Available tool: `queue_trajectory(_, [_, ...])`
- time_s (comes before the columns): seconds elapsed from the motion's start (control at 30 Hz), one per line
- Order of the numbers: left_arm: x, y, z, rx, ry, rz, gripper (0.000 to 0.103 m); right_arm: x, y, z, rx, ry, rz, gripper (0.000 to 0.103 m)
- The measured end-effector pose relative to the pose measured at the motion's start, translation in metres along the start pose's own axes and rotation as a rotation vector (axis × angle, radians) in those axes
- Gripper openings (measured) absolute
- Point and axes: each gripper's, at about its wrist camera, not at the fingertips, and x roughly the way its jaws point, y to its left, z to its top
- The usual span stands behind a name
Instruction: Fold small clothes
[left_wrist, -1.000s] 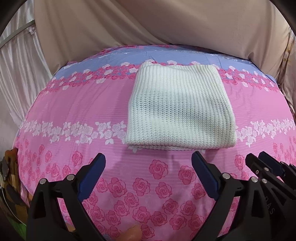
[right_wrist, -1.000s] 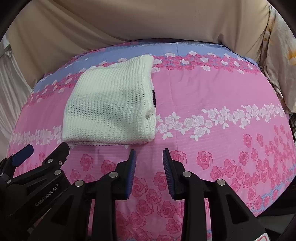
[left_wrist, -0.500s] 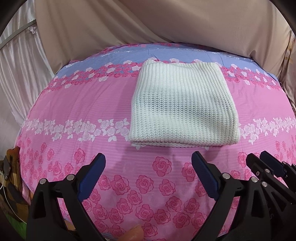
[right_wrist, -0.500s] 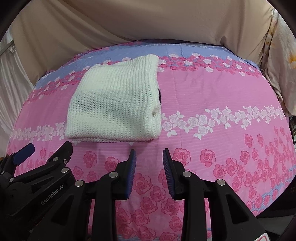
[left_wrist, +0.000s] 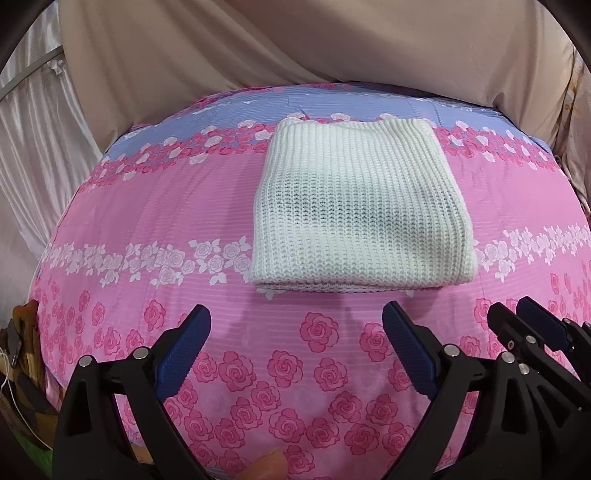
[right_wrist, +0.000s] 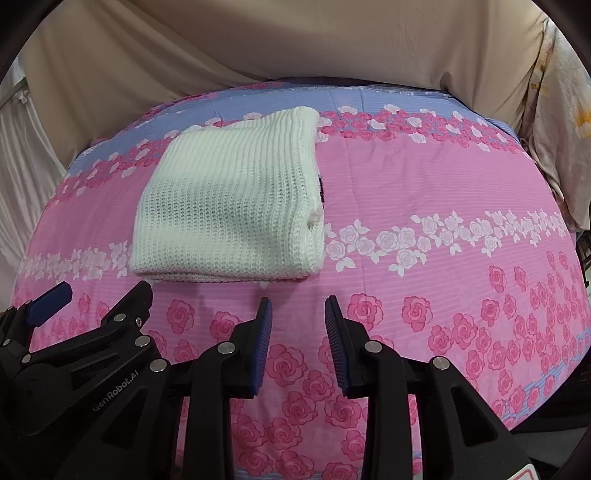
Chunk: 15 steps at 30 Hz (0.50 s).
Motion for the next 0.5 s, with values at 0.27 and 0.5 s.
queue_trajectory(0.27, [-0.0001, -0.0015, 0.0007, 0.003, 0.0, 0.002, 0.092, -0.0004, 0.0001, 0.0, 0.004, -0.002, -0.007, 0.031])
queue_trajectory(0.5, [0.0016, -0.0011, 0.0024, 0.003, 0.002, 0.004, 0.092, -0.0008, 0.0009, 0.0, 0.002, -0.002, -0.011, 0.031])
